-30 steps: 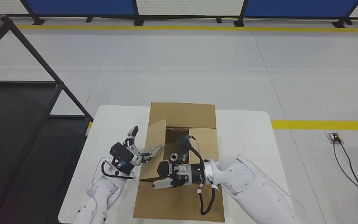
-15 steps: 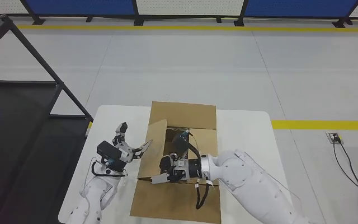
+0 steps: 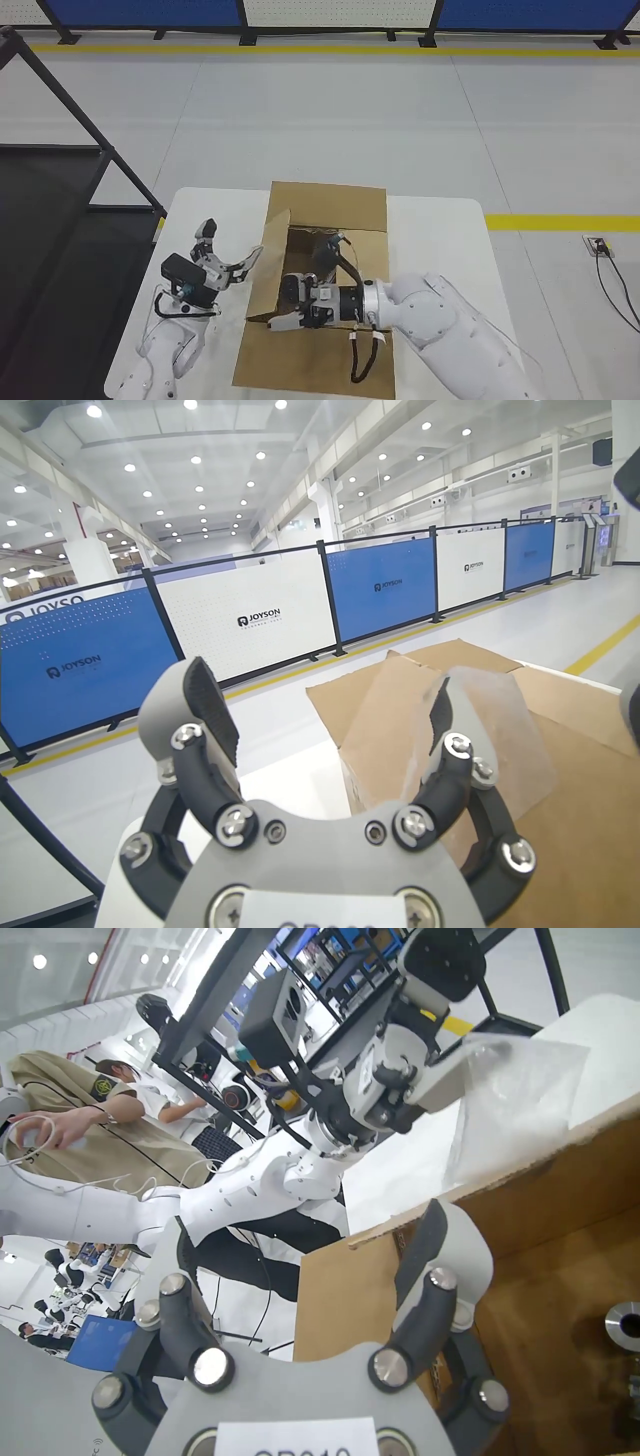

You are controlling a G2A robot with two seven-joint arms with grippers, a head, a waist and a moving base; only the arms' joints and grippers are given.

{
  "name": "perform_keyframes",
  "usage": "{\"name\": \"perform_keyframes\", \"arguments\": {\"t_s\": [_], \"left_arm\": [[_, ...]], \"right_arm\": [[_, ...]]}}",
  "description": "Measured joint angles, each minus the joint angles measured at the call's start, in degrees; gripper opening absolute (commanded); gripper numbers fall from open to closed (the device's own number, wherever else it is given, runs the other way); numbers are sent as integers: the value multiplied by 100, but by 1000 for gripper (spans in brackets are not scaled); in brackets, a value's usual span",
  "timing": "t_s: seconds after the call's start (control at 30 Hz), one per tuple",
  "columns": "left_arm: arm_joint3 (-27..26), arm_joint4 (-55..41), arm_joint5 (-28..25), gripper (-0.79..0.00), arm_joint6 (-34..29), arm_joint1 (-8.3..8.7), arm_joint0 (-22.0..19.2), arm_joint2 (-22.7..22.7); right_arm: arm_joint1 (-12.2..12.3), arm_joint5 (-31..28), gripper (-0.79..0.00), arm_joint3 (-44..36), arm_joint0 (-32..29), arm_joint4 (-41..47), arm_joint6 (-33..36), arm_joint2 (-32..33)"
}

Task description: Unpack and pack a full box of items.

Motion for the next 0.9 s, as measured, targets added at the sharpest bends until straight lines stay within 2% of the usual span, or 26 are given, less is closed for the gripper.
{"name": "perform_keyframes", "arguments": {"t_s": [0.23, 0.47, 0.77, 0.8, 0.87, 0.9], "left_arm": [[74, 49, 22, 0, 29, -12, -14, 96], [94, 50, 32, 0, 74, -30, -29, 203], [159, 341, -95, 0, 142, -15, -2, 306], [170, 367, -127, -80, 157, -10, -2, 305], [192, 423, -198, -428, 201, 2, -7, 299], [197, 441, -218, -539, 222, 6, -6, 297]], "right_arm": [[40, -466, 0, -316, -367, 271, -359, 233], [-46, 141, 0, 11, -112, 388, 116, -75], [-132, 539, 0, 472, 158, 485, 514, -251], [-131, 545, 0, 486, 155, 480, 537, -244], [-121, 557, 0, 497, 133, 472, 587, -208], [-117, 558, 0, 498, 120, 469, 600, -190]]}}
